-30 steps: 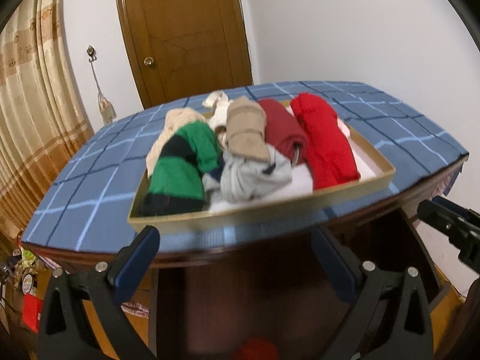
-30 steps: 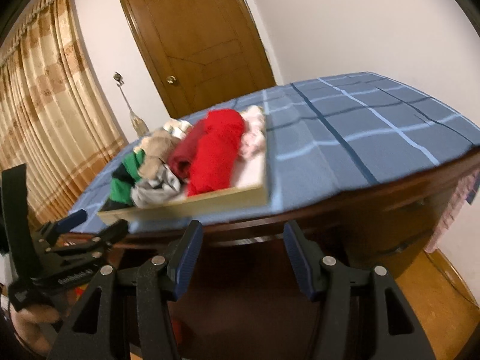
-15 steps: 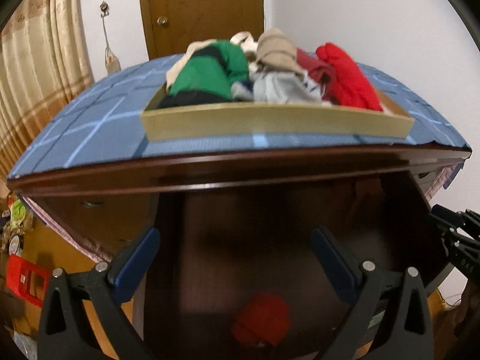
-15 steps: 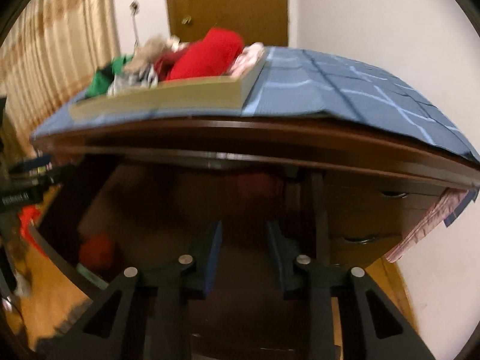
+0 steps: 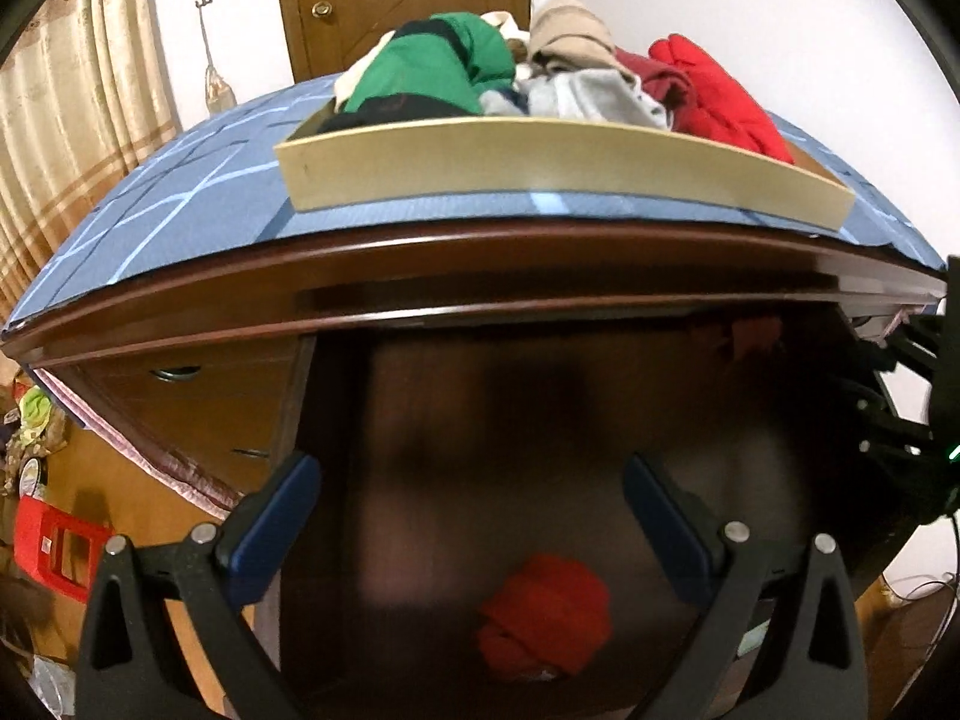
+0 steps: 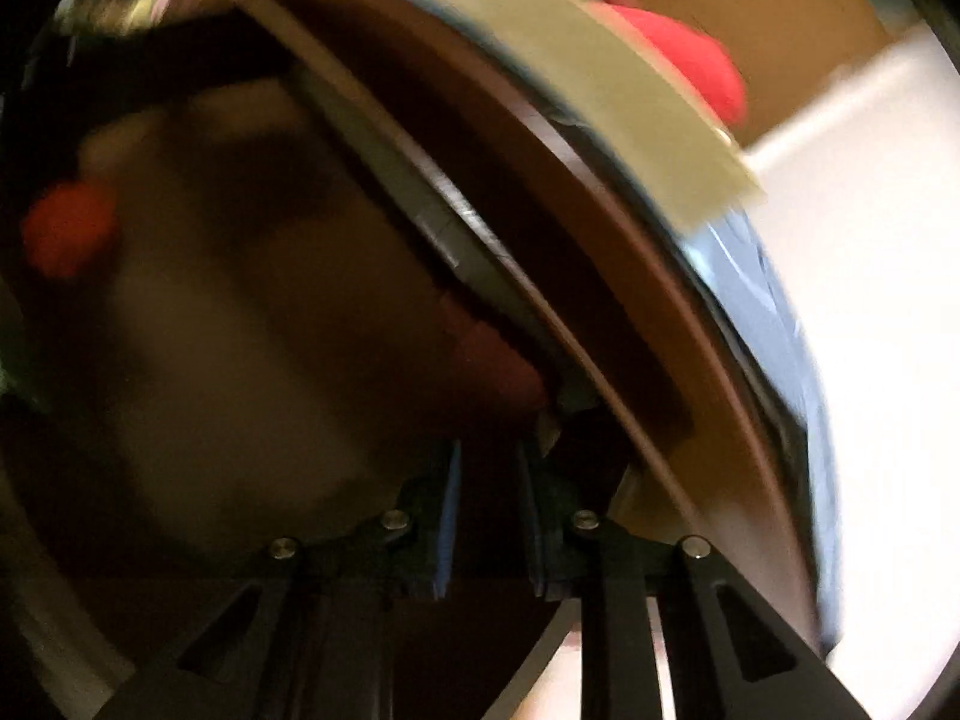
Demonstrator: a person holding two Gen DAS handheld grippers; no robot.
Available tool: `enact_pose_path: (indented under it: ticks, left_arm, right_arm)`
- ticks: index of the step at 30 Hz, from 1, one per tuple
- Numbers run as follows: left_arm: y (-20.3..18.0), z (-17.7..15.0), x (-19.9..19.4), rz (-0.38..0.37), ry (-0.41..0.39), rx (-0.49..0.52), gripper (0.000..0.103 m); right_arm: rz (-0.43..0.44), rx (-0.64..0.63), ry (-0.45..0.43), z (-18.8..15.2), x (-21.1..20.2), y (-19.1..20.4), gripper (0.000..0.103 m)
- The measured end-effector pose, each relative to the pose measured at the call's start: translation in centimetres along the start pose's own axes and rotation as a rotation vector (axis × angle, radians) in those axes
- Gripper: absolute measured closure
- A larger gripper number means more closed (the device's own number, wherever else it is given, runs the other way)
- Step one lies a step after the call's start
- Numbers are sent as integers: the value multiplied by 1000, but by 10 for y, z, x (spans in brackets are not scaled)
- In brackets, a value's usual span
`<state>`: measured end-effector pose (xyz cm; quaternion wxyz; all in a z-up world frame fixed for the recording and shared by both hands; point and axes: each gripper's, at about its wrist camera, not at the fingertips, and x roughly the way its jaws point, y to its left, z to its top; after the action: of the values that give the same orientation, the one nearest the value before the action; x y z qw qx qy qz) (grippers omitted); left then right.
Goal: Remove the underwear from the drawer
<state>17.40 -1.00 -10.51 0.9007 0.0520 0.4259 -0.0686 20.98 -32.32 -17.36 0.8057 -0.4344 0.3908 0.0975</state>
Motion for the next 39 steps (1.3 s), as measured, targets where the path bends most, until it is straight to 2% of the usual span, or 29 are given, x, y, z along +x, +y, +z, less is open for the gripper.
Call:
enact_pose_path:
  ticks: [2, 4, 8, 16, 18, 26, 30, 35, 39]
  left_arm:
    - [1, 0, 3, 1, 7, -1, 1]
    - [2, 0, 5, 1, 16, 1, 1]
    - [3, 0, 10, -7, 44, 1, 1]
    - [-8, 0, 22, -36, 113, 63, 1]
    - [-9, 0, 24, -39, 123, 73, 1]
    - [-6, -3, 26, -53, 167, 92, 1]
    - [-5, -8, 30, -64, 193, 101, 1]
    - [-9, -10, 37, -68, 226, 121, 1]
    - [-9, -13, 43, -48, 260, 139, 1]
  right_arm:
    - [-86, -174, 1, 2, 11, 20, 82]
    - [-136, -323, 3, 1, 20, 38, 82]
    - [-198, -452, 29, 0, 43, 54, 82]
    - [-264, -438, 74, 13, 71, 43, 82]
    - [-267, -430, 86, 14, 78, 42, 86]
    - [-313, -493, 85, 14, 85, 57, 86]
    - [-304, -512, 82, 15, 84, 59, 86]
    - [-353, -575, 106, 21, 91, 69, 86]
    - [-323, -582, 126, 21, 85, 74, 83]
